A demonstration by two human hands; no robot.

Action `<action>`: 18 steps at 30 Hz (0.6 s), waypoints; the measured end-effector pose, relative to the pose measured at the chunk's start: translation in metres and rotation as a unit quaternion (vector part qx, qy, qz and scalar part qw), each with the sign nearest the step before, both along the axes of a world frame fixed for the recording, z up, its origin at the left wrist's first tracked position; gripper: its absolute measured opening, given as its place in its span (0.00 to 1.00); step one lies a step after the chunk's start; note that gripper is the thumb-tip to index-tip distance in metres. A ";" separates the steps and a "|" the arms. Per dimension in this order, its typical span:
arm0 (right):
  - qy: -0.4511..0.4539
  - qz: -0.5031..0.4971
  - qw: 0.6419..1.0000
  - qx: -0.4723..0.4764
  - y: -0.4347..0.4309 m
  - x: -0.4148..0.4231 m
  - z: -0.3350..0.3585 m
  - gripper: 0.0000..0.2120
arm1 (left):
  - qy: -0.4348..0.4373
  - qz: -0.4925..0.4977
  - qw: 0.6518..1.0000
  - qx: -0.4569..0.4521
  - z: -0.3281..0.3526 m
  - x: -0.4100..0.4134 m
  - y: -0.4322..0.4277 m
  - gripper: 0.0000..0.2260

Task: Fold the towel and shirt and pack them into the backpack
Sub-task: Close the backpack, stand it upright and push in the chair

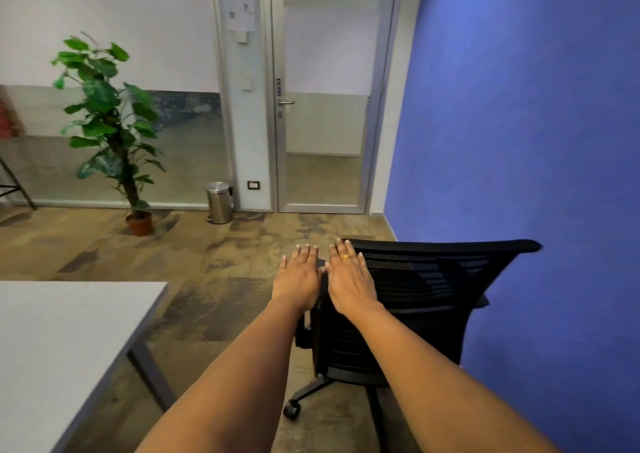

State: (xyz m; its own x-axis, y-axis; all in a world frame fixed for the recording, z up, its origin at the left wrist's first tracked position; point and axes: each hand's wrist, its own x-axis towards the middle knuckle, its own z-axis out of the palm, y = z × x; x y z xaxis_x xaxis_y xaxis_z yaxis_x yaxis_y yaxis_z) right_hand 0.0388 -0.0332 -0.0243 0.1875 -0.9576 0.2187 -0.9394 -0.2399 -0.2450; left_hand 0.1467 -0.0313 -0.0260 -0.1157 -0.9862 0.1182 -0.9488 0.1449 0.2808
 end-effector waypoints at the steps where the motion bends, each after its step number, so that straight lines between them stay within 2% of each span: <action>1: 0.000 -0.009 1.000 -0.008 0.000 -0.016 0.004 0.23 | 0.001 -0.009 1.000 -0.010 0.004 -0.015 -0.002 0.23; 8: 0.014 -0.081 0.996 -0.014 0.000 -0.113 0.016 0.23 | -0.004 -0.073 0.997 -0.022 0.021 -0.092 -0.016 0.24; 18: 0.009 -0.149 0.988 0.025 -0.022 -0.193 0.020 0.23 | -0.065 -0.129 0.990 -0.002 0.015 -0.130 -0.052 0.25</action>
